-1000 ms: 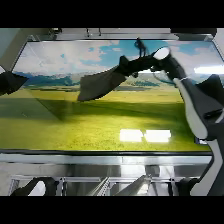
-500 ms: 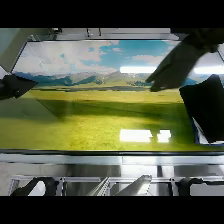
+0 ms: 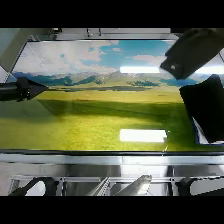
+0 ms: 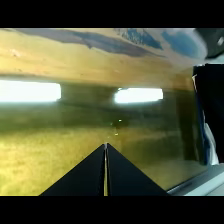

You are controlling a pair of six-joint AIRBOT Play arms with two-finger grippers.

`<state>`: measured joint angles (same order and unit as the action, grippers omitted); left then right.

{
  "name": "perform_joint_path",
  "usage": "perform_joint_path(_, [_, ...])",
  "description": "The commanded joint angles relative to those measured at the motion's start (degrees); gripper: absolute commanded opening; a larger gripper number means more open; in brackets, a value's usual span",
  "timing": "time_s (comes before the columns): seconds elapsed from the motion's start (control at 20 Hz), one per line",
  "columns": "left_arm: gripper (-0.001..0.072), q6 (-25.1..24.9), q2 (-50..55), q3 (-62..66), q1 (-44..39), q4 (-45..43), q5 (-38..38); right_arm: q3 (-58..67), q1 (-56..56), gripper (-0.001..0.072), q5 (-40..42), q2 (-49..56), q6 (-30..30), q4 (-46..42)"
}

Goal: Fold the shirts.

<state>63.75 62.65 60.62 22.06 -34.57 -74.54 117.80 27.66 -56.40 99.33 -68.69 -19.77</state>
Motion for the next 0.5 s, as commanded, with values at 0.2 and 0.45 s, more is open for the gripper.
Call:
perform_joint_path(0.2, [0.0031,-1.38,4.02,0.0,-0.02,0.26,-0.11,1.07,7.61,0.0012,-5.62,-4.87,4.22,-13.46])
perform_joint_path(0.45, [0.0031,-1.36,3.93,0.0,-0.02,0.31,-2.86,-8.13,8.92,0.0011,-24.39,-11.98,-16.24,-37.62])
